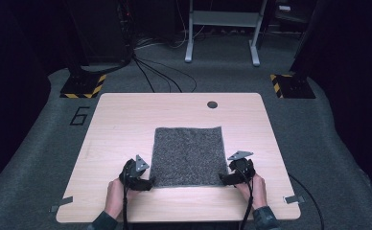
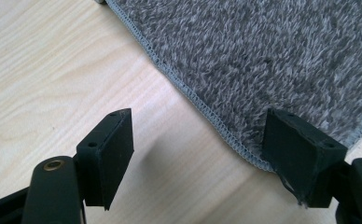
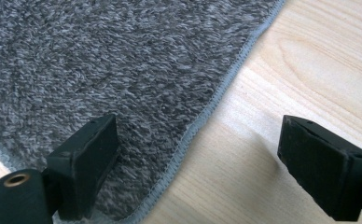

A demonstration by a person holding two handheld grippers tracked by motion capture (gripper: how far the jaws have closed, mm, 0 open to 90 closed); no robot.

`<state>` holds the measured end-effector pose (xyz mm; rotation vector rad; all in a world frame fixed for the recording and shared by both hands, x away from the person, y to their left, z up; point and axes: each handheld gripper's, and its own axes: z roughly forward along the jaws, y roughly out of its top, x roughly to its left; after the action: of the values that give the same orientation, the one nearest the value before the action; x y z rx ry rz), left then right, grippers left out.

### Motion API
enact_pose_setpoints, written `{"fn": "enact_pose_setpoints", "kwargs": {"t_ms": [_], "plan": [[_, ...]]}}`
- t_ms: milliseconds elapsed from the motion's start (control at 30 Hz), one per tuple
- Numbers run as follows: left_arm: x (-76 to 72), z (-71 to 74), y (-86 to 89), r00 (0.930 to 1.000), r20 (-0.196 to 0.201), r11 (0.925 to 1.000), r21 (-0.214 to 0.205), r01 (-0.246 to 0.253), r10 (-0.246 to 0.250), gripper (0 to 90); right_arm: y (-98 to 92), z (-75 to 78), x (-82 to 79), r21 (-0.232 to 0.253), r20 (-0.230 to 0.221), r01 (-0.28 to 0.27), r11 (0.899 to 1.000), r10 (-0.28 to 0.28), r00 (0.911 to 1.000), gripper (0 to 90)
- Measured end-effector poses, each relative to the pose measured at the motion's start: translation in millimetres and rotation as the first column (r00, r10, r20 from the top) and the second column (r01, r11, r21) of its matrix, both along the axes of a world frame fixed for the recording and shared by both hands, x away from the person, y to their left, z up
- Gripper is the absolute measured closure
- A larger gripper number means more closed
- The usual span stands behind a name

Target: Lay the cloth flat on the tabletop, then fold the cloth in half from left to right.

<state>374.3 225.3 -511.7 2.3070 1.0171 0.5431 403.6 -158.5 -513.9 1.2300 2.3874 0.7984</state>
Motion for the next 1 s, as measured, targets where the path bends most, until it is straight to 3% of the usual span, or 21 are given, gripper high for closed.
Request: {"fn": "enact_pose_setpoints", "kwargs": {"t_ms": [300,367,600,633,800,867,1000], "plan": [[-6.5,-0.9,3.0,1.0,-0.005,0.9998,-0.016,-0.008,0.008,24.2,-1.8,-2.0,-9.9,0.02,0.01,0.002,1.0,-0.002,0.9999,11.7],[-6.2,-1.4,3.3,0.9996,-0.017,0.9997,-0.015,-0.021,0.021,16.4,-3.1,-2.2,-11.8,0.023,0.011,0.0,1.0,0.0,0.9999,11.5],[-3.0,6.1,16.7,0.9992,-0.017,0.9962,-0.079,-0.036,0.035,14.6,-9.6,5.5,-16.9,0.072,0.029,0.033,0.997,-0.036,0.9989,10.8],[-0.3,7.5,19.1,0.9991,-0.015,0.994,-0.102,-0.041,0.04,14.6,-9.2,10.2,-18.7,0.083,0.035,0.035,0.996,-0.038,0.9987,10.6],[8.0,13.8,24.6,0.9987,-0.003,0.9916,-0.118,-0.051,0.051,13.7,-1.9,16.8,-21.9,0.1,0.045,0.018,0.995,-0.022,0.9987,9.4],[17.5,16.9,30.3,0.9986,-0.016,0.9848,-0.166,-0.052,0.05,12.7,7.2,21.0,-24.8,0.112,0.057,-0.004,0.994,-0.002,0.9984,6.4],[29.5,19.2,33.6,0.9982,-0.034,0.9792,-0.195,-0.055,0.049,10.4,21.9,24.1,-28.0,0.105,0.072,-0.049,0.993,0.042,0.9965,5.1]]}}
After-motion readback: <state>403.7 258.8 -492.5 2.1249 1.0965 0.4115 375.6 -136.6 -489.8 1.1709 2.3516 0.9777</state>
